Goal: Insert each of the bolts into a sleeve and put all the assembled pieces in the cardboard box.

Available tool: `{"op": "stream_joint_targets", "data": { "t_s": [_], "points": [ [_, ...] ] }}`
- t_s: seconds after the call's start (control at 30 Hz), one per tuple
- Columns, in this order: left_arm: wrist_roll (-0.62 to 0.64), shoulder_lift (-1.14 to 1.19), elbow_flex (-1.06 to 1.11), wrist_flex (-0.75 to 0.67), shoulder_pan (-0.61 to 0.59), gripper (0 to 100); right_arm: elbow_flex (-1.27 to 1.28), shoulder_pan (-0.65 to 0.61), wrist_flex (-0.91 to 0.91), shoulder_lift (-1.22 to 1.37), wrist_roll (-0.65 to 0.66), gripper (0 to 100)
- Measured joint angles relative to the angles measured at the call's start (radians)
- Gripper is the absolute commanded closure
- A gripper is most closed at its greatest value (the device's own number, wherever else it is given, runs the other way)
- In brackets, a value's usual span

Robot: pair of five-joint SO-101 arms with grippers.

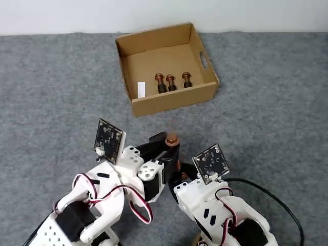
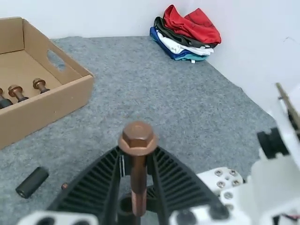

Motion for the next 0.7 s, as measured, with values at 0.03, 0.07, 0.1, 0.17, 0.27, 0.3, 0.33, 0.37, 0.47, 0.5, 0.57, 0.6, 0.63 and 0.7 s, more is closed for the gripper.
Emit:
{"op": "stream_joint_targets", "data": {
  "t_s": [0.03, 0.07, 0.1, 0.17, 0.27, 0.3, 0.33, 0.37, 0.47, 0.5, 0.57, 0.6, 0.63, 0.7],
  "points": [
    [0.002, 0.0, 0.009, -0.017, 0.0, 100, 0.0, 0.0, 0.0, 0.0, 0.0, 99.1],
    [0.0, 0.0, 0.018, -0.034, -0.002, 100, 0.002, 0.0, 0.0, 0.002, 0.0, 99.1],
    [-0.003, 0.002, 0.023, -0.055, -0.008, 100, 0.002, 0.0, 0.0, 0.002, 0.0, 99.1],
    [0.002, 0.011, 0.034, -0.094, -0.028, 100, 0.0, 0.0, 0.0, 0.0, 0.0, 99.1],
    [-0.003, 0.012, 0.054, -0.117, -0.028, 100, 0.0, 0.003, 0.0, 0.0, 0.0, 99.1],
    [-0.003, 0.011, 0.061, -0.12, -0.029, 100, 0.0, 0.003, 0.0, 0.0, 0.0, 99.1],
    [-0.003, 0.011, 0.072, -0.12, -0.031, 100, 0.0, 0.003, 0.0, 0.0, 0.0, 99.1],
    [0.002, 0.012, 0.081, -0.12, -0.029, 100, -0.002, 0.003, 0.0, 0.0, 0.0, 99.1],
    [0.002, 0.012, 0.092, -0.12, -0.025, 100, -0.002, 0.003, 0.0, 0.0, 0.0, 99.1],
    [0.002, 0.012, 0.092, -0.12, -0.025, 100, -0.002, 0.003, 0.0, 0.0, 0.0, 99.1],
    [0.002, 0.012, 0.092, -0.104, -0.015, 100, -0.002, 0.003, 0.0, 0.0, 0.0, 99.1],
    [-0.003, 0.012, 0.092, -0.081, -0.002, 100, -0.002, 0.003, 0.0, 0.0, 0.0, 99.1],
    [-0.003, 0.012, 0.092, -0.054, 0.015, 100, -0.002, 0.002, 0.0, 0.0, 0.0, 99.1],
    [-0.003, 0.012, 0.092, 0.011, 0.041, 100, -0.002, 0.0, 0.0, -0.003, 0.0, 99.1]
  ]
}}
